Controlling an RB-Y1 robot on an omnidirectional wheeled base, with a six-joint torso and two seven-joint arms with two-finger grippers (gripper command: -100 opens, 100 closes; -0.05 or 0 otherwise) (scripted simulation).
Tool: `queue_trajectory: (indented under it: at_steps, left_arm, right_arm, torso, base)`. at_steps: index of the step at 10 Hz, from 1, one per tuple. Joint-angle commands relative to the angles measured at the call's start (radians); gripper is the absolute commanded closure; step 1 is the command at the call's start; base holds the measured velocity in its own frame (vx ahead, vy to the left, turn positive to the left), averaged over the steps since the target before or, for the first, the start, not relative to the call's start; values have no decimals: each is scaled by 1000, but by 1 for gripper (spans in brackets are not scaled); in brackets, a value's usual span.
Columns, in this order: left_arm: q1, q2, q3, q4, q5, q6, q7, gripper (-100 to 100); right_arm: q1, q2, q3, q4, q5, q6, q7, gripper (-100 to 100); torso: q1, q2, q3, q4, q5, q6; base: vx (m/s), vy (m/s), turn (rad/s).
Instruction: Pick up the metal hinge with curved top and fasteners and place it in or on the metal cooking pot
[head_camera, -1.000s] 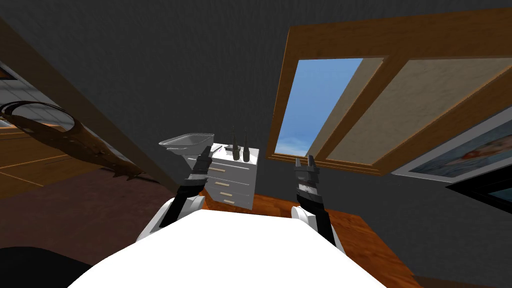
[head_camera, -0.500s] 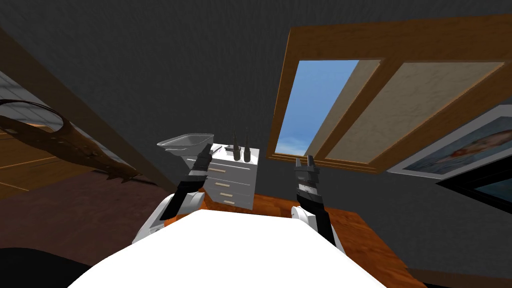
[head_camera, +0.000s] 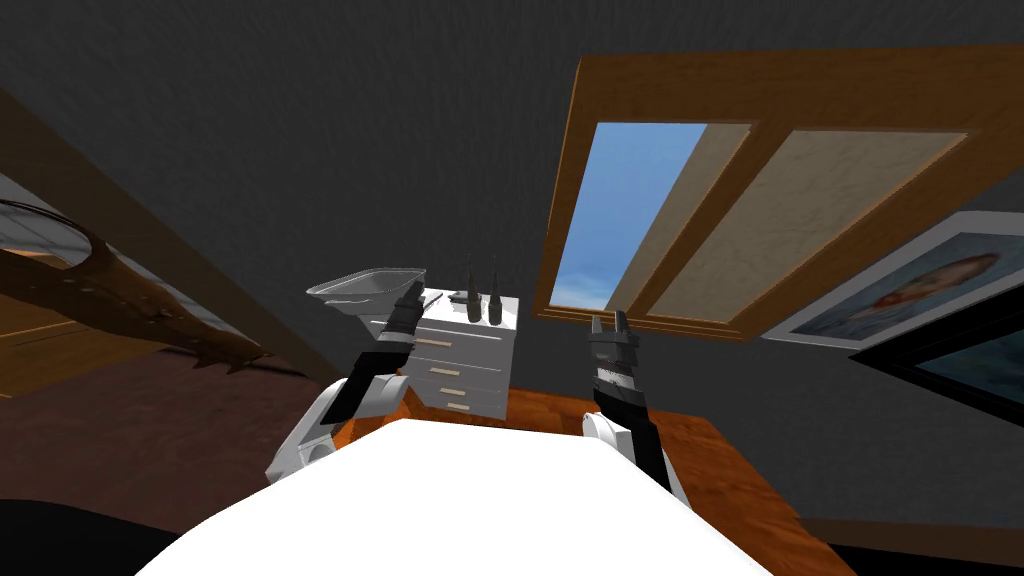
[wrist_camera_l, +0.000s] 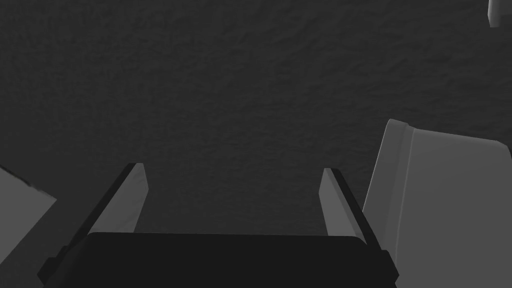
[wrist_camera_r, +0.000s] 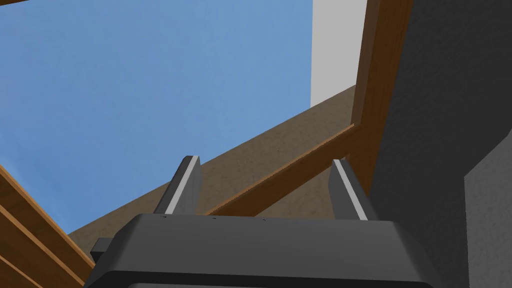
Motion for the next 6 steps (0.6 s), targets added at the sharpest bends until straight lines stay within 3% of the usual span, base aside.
queue_trajectory:
  at_steps: [1,4,6]
  left_arm:
    - [-10,0,4,-5,0,44,1,-100]
    - [-61,6,26,-31,5,132,7,-100]
    - [-61,6,26,-31,5,172,7,-100]
  right_arm:
    - [0,0,0,0,0,0,0,0]
    - [0,0,0,0,0,0,0,0]
    - [0,0,0,0,0,0,0,0]
  torso:
    - [0,0,0,0,0,0]
    - [0,0,0,0,0,0]
    - [0,0,0,0,0,0]
  base:
    - [-2,38,-42]
    - [-1,41,-63]
    - [4,22,-17]
